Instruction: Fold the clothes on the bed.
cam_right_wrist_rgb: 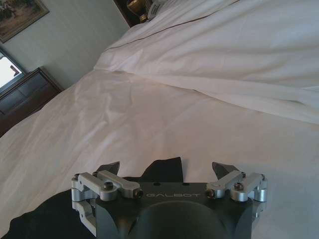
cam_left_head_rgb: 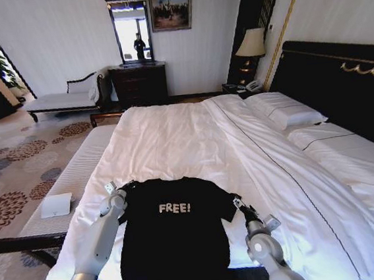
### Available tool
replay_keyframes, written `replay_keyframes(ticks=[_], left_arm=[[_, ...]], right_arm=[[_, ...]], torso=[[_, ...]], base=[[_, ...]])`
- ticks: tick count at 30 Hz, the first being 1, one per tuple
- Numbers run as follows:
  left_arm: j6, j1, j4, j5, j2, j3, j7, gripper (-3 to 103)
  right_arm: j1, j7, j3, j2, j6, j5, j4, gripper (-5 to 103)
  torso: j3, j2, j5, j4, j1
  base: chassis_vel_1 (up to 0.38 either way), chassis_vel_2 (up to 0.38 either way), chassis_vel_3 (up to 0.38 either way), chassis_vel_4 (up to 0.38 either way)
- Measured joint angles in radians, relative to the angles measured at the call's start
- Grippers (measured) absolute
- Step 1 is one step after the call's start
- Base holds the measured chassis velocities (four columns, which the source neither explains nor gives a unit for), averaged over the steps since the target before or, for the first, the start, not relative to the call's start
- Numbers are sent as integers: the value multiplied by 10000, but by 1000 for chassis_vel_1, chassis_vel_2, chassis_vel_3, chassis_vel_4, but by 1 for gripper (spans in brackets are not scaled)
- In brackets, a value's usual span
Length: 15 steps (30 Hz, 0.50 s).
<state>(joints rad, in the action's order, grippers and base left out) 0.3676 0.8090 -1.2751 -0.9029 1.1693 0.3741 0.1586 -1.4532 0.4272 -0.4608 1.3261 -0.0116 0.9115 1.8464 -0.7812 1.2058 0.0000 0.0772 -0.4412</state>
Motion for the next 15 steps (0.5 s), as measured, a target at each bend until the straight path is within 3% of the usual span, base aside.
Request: replay_keyframes(ticks=[3,5,9,15], left_arm=[[-77,208,-267,28,-34,133,-7,-1],[-138,399,-527,29,-39,283,-2,4],[-310,1451,-1678,-328,-5,1135,135,26],[-379,2887,-2477,-746,69,2264,212,42]], right_arm=[[23,-2,22,2,1,1,-5,100],[40,-5,41,7,1,1,-8,100],[62,-11,62,28,1,8,-16,100],[57,-44,57,20,22,39,-19,100]], torso=[[0,1,0,0,0],[1,0,1,0,0],[1,1,1,0,0],[2,2,-2,-1,1]], base=[[0,0,0,0],[0,0,0,0],[0,0,0,0],[0,0,0,0]])
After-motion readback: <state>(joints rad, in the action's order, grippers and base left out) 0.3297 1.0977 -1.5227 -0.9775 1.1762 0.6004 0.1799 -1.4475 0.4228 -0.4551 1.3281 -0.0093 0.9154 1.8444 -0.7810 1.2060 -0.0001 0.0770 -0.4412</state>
